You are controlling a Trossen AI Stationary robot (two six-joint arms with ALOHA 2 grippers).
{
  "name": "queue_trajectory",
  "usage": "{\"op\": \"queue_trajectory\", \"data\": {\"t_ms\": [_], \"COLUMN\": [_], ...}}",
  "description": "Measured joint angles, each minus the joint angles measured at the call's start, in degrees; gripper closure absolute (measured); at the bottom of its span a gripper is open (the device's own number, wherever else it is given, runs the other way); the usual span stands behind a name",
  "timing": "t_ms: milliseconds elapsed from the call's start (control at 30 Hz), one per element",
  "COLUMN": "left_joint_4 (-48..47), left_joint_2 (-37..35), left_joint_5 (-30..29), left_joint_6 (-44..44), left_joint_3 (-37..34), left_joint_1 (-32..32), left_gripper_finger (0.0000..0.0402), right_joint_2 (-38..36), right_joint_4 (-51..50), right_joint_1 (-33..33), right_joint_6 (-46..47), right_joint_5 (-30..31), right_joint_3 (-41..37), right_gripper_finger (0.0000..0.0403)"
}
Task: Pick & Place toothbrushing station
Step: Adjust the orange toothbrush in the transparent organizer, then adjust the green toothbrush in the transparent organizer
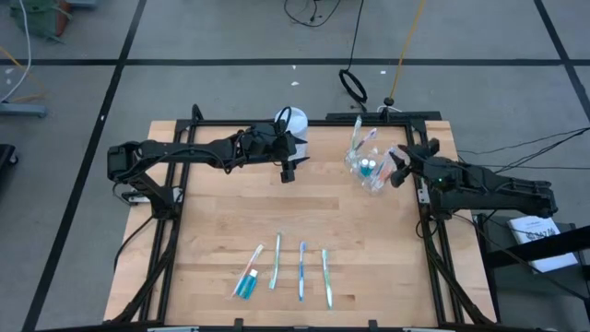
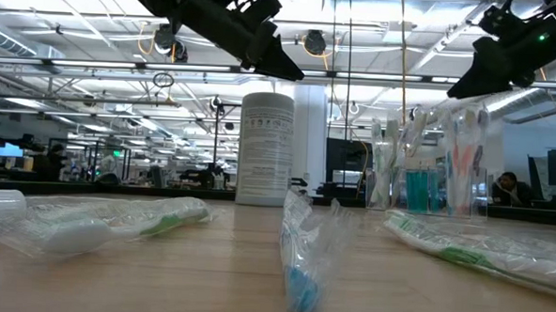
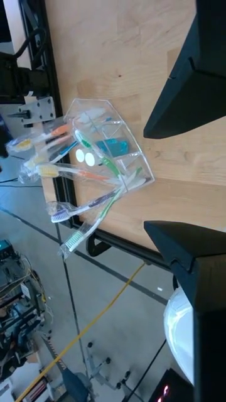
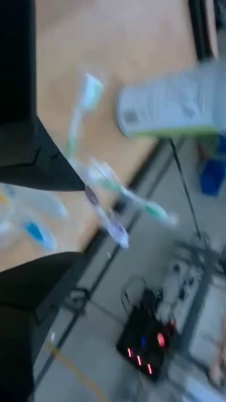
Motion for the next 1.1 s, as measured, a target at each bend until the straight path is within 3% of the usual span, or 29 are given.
{"op": "queue_trajectory", "data": {"t_ms": [167, 233, 467, 633, 767, 967, 1100], "left_joint_4": [0.0, 0.0, 0.0, 0.0, 0.0, -0.4, -0.5], "left_joint_2": [0.0, 0.0, 0.0, 0.0, 0.0, 0.0, 0.0], "left_joint_5": [0.0, 0.0, 0.1, 0.1, 0.1, 0.1, 0.1], "left_joint_6": [0.0, 0.2, 0.2, 0.2, 0.2, 0.3, 0.5], "left_joint_3": [0.0, 0.0, 0.0, 0.0, 0.0, 0.0, 0.0], "left_joint_1": [0.0, 0.0, 0.0, 0.0, 0.0, 0.0, 0.0], "left_gripper_finger": [0.0169, 0.0169, 0.0169, 0.0169, 0.0169, 0.0169, 0.0169], "right_joint_2": [0.0, 0.0, 5.6, 20.4, 29.9, 35.0, 35.6], "right_joint_4": [5.6, 11.9, 34.8, 40.1, 38.2, 27.9, 16.3], "right_joint_1": [0.0, 0.0, 0.1, 1.2, 2.1, 2.8, 2.5], "right_joint_6": [-3.3, -8.0, -16.7, -23.6, -27.3, -25.1, -18.8], "right_joint_5": [8.6, 7.6, -19.5, -21.8, -24.9, -33.7, -31.1], "right_joint_3": [0.0, 0.0, 0.2, 0.1, 2.3, 7.8, 9.7], "right_gripper_finger": [0.0219, 0.0218, 0.0231, 0.0253, 0.0281, 0.0369, 0.0394]}}
